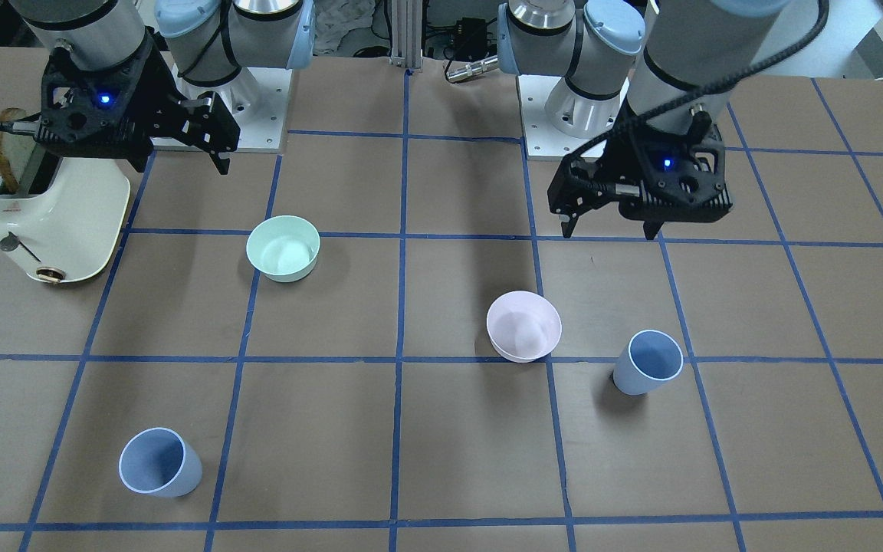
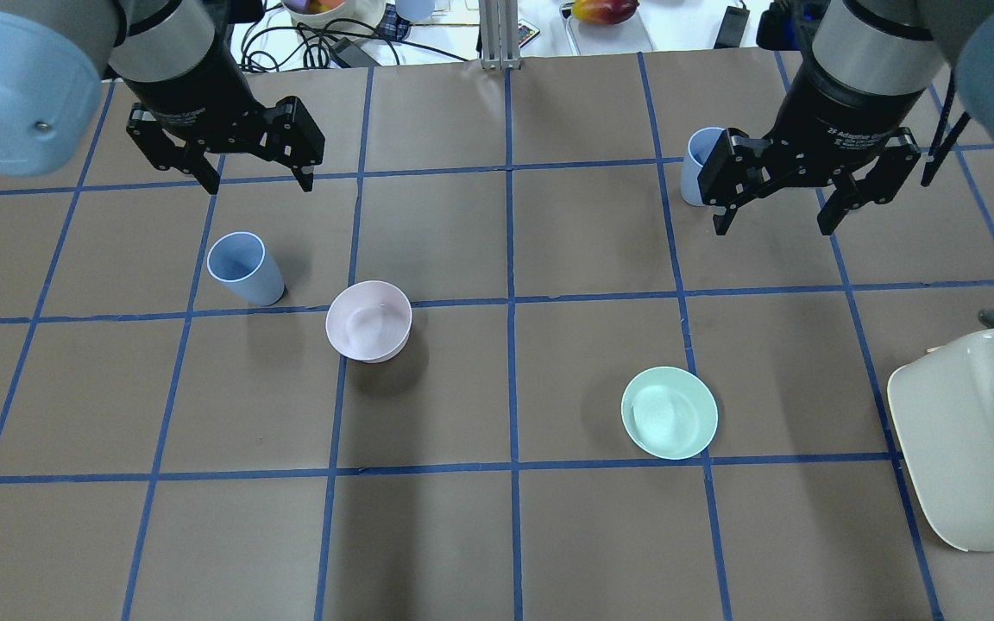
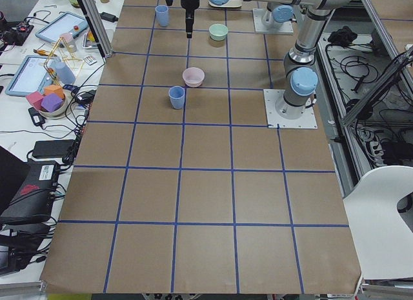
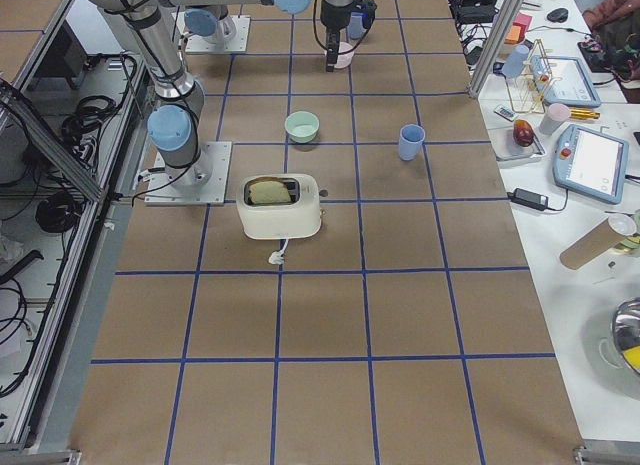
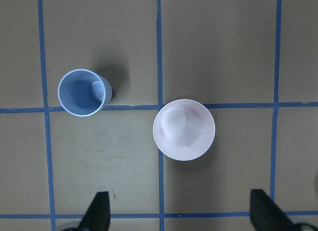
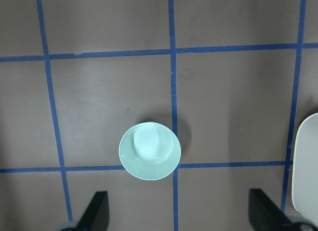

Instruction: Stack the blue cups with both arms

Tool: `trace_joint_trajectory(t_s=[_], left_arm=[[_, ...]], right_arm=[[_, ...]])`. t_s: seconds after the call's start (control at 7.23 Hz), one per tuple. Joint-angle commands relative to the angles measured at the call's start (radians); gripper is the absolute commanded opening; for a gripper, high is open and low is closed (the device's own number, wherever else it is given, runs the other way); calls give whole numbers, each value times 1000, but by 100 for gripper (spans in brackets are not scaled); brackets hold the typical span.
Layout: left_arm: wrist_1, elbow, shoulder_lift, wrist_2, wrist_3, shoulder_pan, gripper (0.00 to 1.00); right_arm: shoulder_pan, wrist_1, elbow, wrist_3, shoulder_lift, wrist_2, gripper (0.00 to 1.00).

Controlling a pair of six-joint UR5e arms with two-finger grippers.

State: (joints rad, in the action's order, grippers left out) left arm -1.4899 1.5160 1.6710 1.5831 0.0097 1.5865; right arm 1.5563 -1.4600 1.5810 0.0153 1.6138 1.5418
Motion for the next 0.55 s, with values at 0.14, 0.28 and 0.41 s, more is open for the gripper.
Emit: trace_joint_trajectory(t_s=[0.14,0.28,0.41], left_arm=[[228,30,186,0,123,-68,100],[306,65,234,0,143,-85,100],[341,102,266,1,153,-118,100]], right_arm=[[-2,-2,1,-12,-5,3,100],[-2,-5,2,-11,-8,12,100],[-5,-16,-1,-11,-8,12,100]])
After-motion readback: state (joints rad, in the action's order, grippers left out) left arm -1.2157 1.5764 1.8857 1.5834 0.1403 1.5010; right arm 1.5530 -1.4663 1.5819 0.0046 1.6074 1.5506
